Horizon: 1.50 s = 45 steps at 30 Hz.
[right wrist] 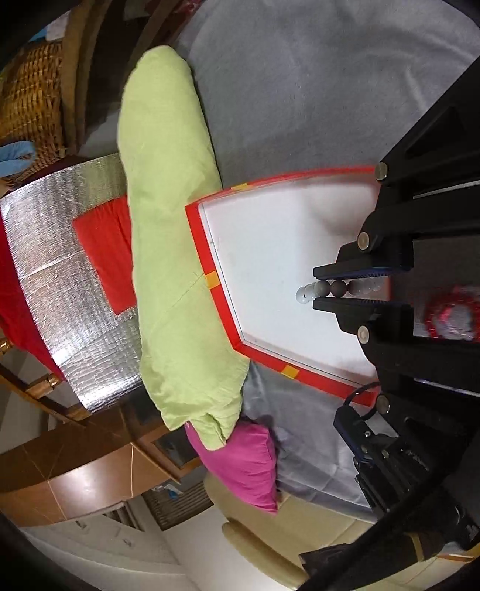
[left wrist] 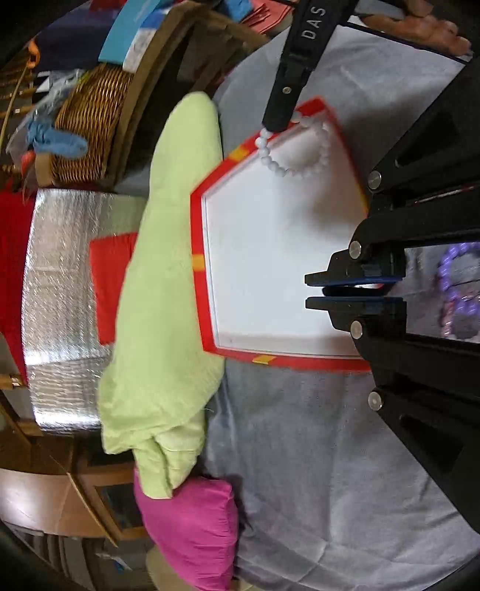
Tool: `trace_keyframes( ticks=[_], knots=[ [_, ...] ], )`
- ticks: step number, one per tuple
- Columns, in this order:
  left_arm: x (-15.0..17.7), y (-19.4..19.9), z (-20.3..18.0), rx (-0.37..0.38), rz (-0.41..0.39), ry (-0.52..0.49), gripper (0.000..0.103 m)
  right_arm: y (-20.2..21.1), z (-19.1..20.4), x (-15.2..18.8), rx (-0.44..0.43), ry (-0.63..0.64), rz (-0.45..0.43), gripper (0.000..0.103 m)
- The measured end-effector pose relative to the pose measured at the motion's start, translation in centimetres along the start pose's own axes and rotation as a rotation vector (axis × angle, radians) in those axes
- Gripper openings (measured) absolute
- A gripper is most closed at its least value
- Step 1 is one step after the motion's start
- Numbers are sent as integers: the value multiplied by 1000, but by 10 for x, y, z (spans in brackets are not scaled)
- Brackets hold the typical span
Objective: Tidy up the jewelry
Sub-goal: 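Carry both items into the red box and open both tools to release them, then withdraw both tools from the box toward the remaining bracelets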
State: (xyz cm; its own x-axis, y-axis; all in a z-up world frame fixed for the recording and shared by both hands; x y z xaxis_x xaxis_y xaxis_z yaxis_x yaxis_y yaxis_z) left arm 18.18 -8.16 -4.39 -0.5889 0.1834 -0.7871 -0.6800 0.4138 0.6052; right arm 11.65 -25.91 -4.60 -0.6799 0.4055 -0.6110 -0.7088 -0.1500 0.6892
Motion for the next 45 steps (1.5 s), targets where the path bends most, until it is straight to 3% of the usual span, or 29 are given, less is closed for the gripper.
trace_keyframes(
  ticks=[6,8,9,11,18,22,27,31,35,37,40,45],
  knots=[
    [14,-30,2,-36,83,-13,6,-40,-10,7,25,-30,88,11],
    [17,-36,3,-36,113,-11,16,-45,-16,7,31,-47,108,13],
    [20,-38,4,-30,135,-6,35,-45,-20,7,42,-59,111,13],
    [25,-40,6,-41,145,-2,51,-45,-25,5,61,-63,117,21],
    [33,-30,15,25,172,95,51,-16,-31,-2,64,-59,68,50],
    [37,-26,12,35,174,94,51,-15,-34,-1,69,-48,76,51],
    [40,-19,7,41,180,90,51,-33,-43,9,62,-81,178,50],
    [41,-11,0,18,176,55,51,-36,-41,13,91,-42,204,50],
    [41,-3,-10,-85,175,-27,58,-32,-39,15,97,-26,204,50],
    [37,6,-14,-120,137,-64,63,-29,-40,13,92,-45,196,50],
    [31,23,-15,-167,70,-85,68,-22,-39,10,82,-60,190,50],
    [25,47,-9,-201,14,-78,69,-6,-28,14,47,-20,197,50]
  ],
)
Point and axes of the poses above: each gripper's, at about its wrist camera, not at the fingertips, and y roughly against the way its jaws point, z to its left, x to its underside, the point moved 3 cm from there along -y, roughly the way its jaws point, and after that the axes turned 10 degrees about x, right-handed, at the moved point
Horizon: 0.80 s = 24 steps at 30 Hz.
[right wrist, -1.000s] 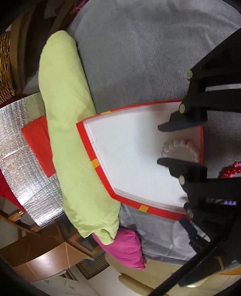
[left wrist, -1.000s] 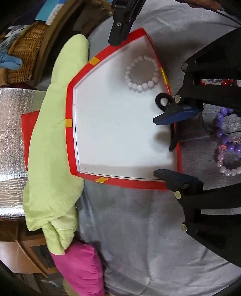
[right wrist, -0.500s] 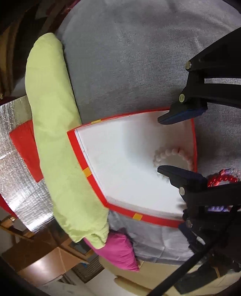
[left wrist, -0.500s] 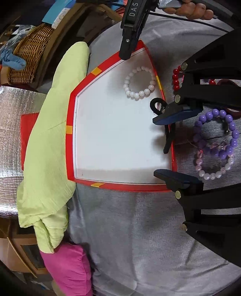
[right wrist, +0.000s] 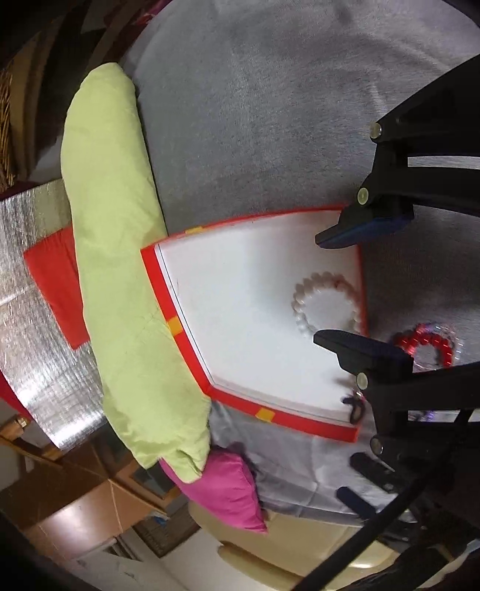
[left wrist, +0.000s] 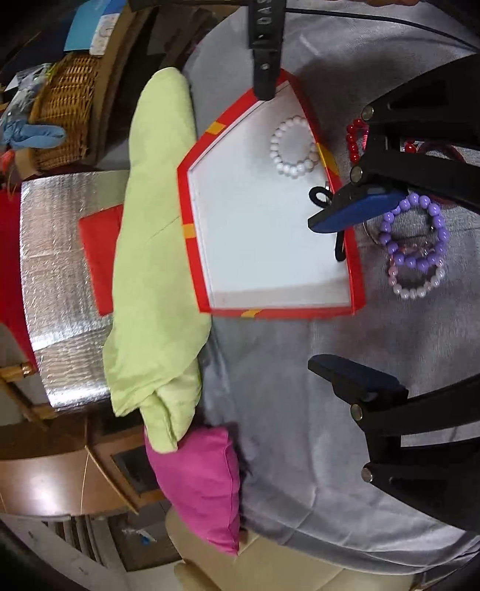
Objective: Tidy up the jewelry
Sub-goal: 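Withdraw both tools from the box toward the remaining bracelets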
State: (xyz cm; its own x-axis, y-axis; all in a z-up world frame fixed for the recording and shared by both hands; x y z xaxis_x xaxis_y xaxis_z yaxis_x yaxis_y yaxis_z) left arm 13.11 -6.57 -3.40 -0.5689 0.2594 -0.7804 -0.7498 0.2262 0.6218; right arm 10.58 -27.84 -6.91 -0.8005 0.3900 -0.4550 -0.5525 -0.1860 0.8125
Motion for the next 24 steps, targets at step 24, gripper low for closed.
trace_keyframes(
  ticks=[24],
  knots=[
    [21,35,29,-54,18,0,70,15,32,32,-37,142,42,50]
  ],
)
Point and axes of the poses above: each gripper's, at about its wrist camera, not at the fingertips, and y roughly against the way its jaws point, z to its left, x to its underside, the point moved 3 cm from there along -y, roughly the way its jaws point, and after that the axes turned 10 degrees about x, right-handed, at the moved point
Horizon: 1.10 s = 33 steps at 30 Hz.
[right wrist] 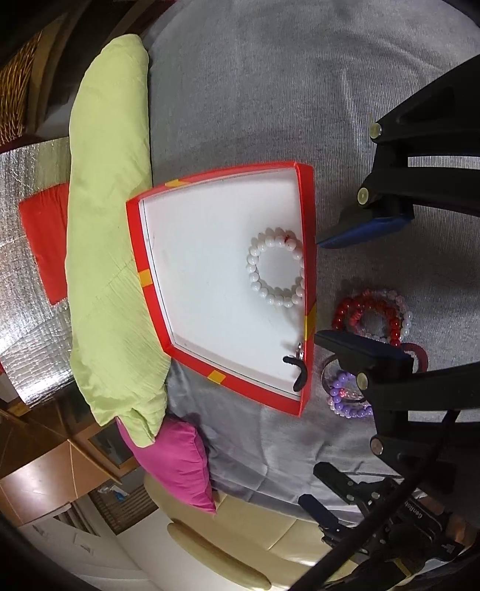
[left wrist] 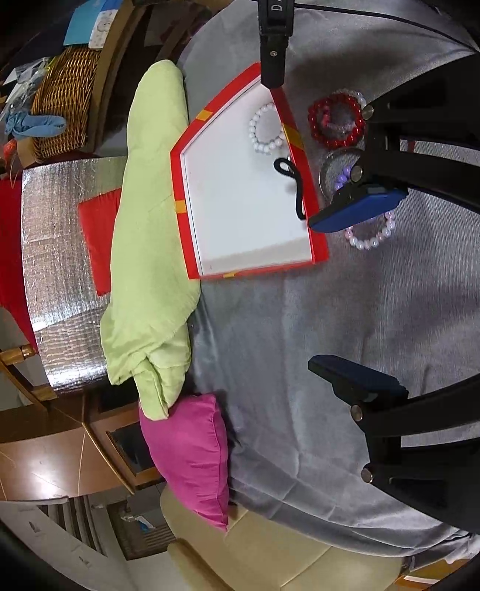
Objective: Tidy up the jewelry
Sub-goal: 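Withdraw both tools from the box toward the remaining bracelets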
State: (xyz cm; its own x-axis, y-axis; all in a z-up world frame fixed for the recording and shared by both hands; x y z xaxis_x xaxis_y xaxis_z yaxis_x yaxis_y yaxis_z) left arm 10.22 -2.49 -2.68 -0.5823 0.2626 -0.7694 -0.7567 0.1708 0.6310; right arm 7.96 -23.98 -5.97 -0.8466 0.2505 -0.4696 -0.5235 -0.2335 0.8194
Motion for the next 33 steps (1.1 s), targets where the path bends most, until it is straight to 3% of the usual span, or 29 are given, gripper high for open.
trace_keyframes(
  ticks=[33],
  knots=[
    [8,10,37,-50,3,25,70,-17,38,8,-28,80,40,50]
  ],
)
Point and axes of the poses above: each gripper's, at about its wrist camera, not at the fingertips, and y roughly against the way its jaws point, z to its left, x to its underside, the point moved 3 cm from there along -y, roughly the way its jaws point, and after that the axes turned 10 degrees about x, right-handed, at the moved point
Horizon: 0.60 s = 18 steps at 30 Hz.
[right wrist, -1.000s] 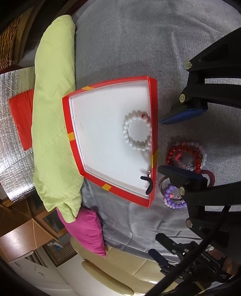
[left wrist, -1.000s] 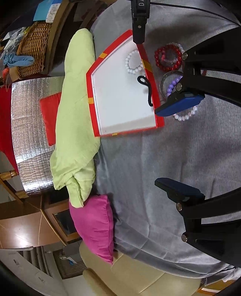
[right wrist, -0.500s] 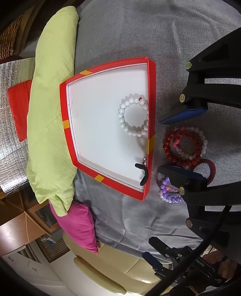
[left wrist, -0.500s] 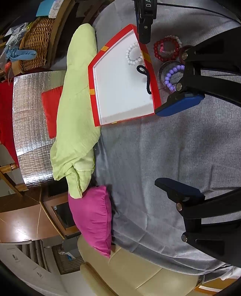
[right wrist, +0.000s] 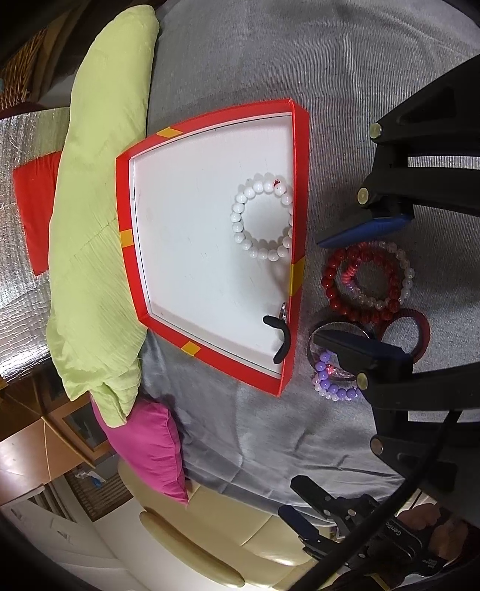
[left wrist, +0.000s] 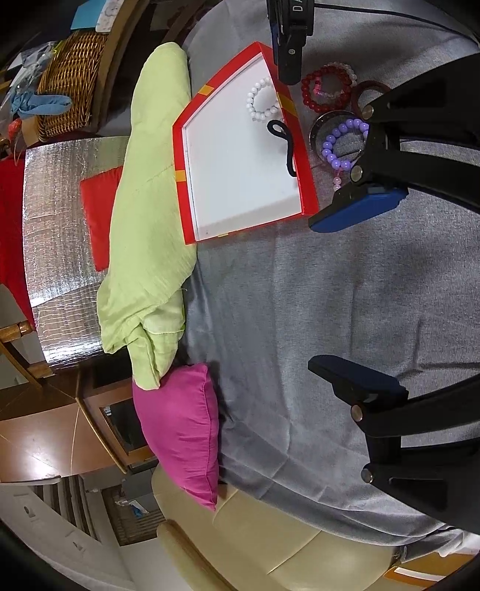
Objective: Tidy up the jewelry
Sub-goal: 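Withdraw both tools from the box toward the remaining bracelets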
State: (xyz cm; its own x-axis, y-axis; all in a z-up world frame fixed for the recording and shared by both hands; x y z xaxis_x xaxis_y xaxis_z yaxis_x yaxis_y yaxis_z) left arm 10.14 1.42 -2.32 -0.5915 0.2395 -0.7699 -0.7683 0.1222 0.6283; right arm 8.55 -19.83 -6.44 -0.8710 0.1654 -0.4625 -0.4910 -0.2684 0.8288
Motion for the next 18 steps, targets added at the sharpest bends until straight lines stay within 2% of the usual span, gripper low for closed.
trace_keyframes(
  ticks=[13,18],
  knots=[
    [2,-3,1,-11,12,-10,70,-4,-8,2,11,4,17,50],
    [6,-11,1,21,59,-5,72,-7,-11,5,-6,8,39,50]
  ],
)
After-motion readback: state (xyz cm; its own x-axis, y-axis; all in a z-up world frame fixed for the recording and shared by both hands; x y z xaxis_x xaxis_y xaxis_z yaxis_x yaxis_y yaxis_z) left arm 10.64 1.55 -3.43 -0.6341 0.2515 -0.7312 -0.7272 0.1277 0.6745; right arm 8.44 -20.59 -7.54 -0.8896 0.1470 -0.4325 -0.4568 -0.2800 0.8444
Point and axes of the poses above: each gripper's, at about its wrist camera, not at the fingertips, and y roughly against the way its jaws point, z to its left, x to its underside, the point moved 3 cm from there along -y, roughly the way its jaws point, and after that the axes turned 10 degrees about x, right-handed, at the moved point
